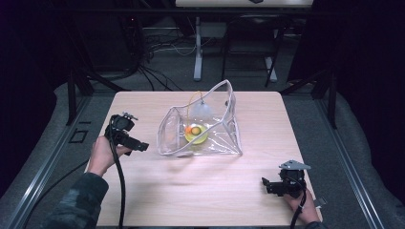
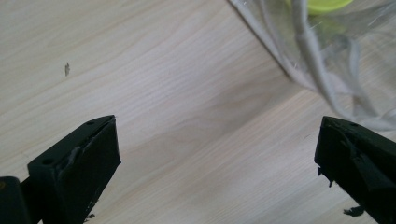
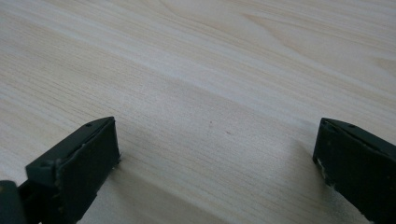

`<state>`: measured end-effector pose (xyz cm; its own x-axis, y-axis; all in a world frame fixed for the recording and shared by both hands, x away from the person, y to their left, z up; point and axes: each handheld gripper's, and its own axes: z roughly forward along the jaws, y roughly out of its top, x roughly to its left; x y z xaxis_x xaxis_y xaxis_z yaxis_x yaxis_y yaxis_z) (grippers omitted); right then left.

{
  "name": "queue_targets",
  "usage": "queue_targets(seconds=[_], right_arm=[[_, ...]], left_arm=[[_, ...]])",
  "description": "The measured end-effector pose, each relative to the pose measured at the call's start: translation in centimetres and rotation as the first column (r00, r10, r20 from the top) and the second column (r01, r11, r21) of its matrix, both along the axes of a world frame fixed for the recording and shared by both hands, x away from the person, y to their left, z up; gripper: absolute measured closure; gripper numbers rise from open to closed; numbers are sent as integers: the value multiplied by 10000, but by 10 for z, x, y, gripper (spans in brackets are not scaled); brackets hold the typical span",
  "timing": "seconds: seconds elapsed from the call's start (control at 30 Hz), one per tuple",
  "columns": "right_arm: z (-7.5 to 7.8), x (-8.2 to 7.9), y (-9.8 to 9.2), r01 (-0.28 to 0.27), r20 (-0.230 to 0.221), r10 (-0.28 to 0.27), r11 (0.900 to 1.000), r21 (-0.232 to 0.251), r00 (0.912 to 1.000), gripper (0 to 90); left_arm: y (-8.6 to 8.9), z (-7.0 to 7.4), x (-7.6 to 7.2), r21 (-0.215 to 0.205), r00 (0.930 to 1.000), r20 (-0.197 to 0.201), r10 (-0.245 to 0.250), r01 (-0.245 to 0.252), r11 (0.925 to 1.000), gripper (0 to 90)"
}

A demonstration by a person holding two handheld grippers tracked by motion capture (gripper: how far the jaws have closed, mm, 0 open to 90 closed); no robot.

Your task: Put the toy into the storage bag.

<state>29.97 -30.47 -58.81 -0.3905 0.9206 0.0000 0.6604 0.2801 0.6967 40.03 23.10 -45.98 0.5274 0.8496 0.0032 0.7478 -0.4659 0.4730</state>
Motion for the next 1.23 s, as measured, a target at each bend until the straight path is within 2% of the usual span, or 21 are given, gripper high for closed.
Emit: queue_targets(seconds=[0.1, 0.47, 0.57, 0.67, 0.73, 0.83, 0.87, 0.97, 1.07, 1.17, 1.23], right_arm=[[0, 0, 0, -1, -4, 1, 10000, -1, 10000, 0], [0, 0, 0, 2, -1, -2, 10000, 3, 10000, 0], [0, 0, 0, 1, -5, -1, 10000, 6, 10000, 0], [0, 0, 0, -7, -7, 7, 10000, 5, 10000, 0], [0, 0, 0, 6, -3, -6, 10000, 11, 10000, 0], [0, 0, 0, 6, -4, -6, 10000, 6, 10000, 0], [0, 0, 0, 10, -8, -10, 10000, 7, 10000, 0], [0, 0, 0, 9, -10, -9, 10000, 9, 10000, 0], [0, 0, 0, -1, -8, 1, 10000, 5, 10000, 0], [0, 0, 0, 11, -10, -11, 10000, 10, 10000, 0], [0, 0, 0, 11, -10, -11, 10000, 11, 10000, 0]], left_arm=[[6, -11, -4, -249, 9998, -77, 190, -192, 9995, 1], [21, -60, -22, -636, 9973, -413, 605, -631, 9960, 0], [25, -71, -27, -957, 9965, -423, 726, -764, 9925, 0], [28, -81, -32, -1020, 9946, -427, 944, -983, 9899, 0], [30, -87, -36, -1240, 9932, -435, 1079, -1125, 9859, 0], [34, -97, -43, -1466, 9917, -162, 1275, -1285, 9808, 0], [34, -100, -45, -1548, 9914, -195, 1290, -1305, 9793, 0], [35, -99, -47, -1566, 9939, -99, 1095, -1097, 9815, 0], [35, -98, -48, -1894, 9935, 4, 1134, -1113, 9756, 0], [35, -102, -49, -1981, 9949, -244, 979, -1007, 9750, 1], [33, -103, -49, -1896, 9955, -287, 903, -942, 9773, 1]])
